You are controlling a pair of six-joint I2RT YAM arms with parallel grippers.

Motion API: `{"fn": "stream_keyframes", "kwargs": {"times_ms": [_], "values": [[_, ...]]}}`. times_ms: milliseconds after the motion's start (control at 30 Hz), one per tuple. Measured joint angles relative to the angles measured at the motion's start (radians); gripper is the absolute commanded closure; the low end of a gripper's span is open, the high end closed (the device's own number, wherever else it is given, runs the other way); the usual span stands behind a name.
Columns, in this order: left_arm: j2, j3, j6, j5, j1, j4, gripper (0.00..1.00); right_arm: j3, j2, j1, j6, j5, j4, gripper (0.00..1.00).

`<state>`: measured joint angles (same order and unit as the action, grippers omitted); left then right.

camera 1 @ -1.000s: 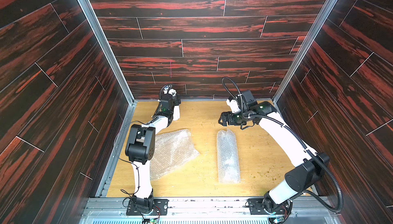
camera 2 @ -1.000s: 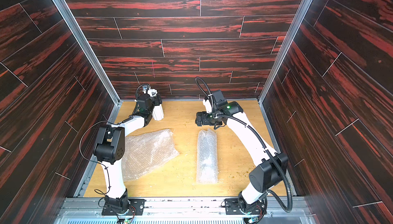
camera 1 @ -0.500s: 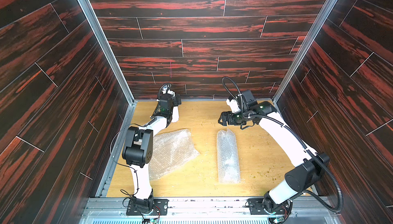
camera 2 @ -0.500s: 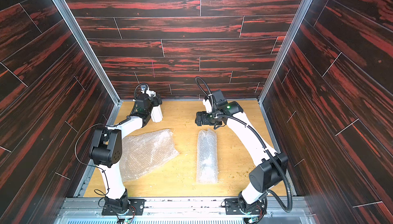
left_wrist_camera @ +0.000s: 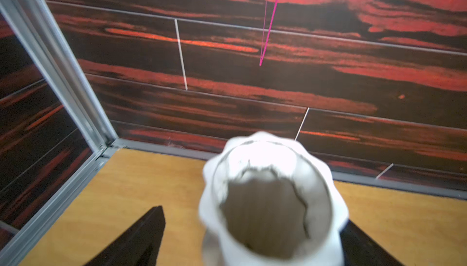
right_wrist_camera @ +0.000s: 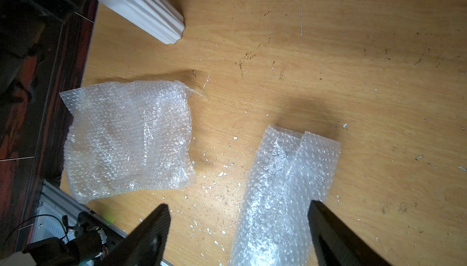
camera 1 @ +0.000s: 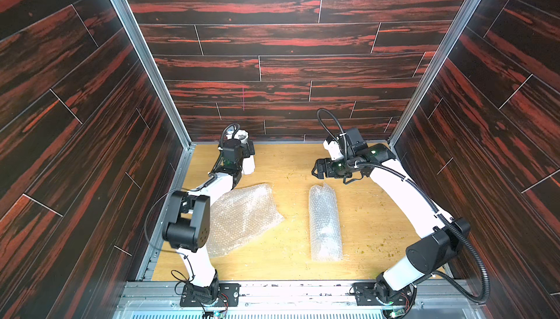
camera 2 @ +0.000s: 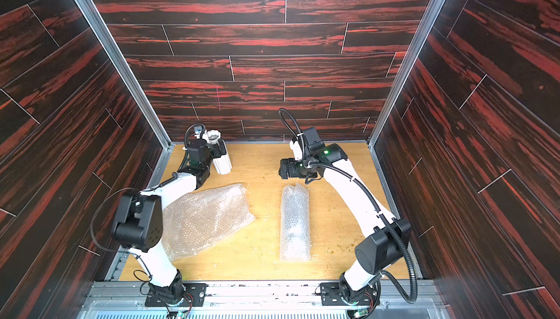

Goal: Unwrap the vase from the bubble wrap
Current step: Place the vase at the center of the board, then unwrap the bubble wrap at the center of the board.

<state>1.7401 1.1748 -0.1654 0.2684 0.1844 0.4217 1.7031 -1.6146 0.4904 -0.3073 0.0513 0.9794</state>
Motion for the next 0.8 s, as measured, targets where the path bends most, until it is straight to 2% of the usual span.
{"fn": "stream_keyframes", "kwargs": {"times_ms": [233,367,533,667,733,800], "values": [[-0.381,-0.086,-0.035,-0.008,0.011,-0.239,0.0,-0.067,0.092,-0.032,-0.024,-0.011,0.011,0.11],[-0.516,-0.072,-0.041,-0.006,0.023,-0.383,0.0,-0.117,0.146,-0.045,-0.05,-0.01,0.002,0.11],[-0.5,0.056,-0.084,-0.061,0.026,-0.6,0.0,-0.157,0.163,-0.05,-0.088,-0.006,0.006,0.11],[-0.415,0.185,-0.227,-0.161,0.034,-0.79,0.03,-0.214,0.178,-0.069,-0.12,0.001,0.011,0.11],[-0.327,0.26,-0.317,-0.246,0.066,-0.894,0.03,-0.284,0.206,-0.103,-0.138,0.027,0.001,0.11],[-0.235,0.293,-0.387,-0.314,0.142,-0.966,0.05,-0.378,0.244,-0.15,-0.159,0.065,-0.019,0.11]]}}
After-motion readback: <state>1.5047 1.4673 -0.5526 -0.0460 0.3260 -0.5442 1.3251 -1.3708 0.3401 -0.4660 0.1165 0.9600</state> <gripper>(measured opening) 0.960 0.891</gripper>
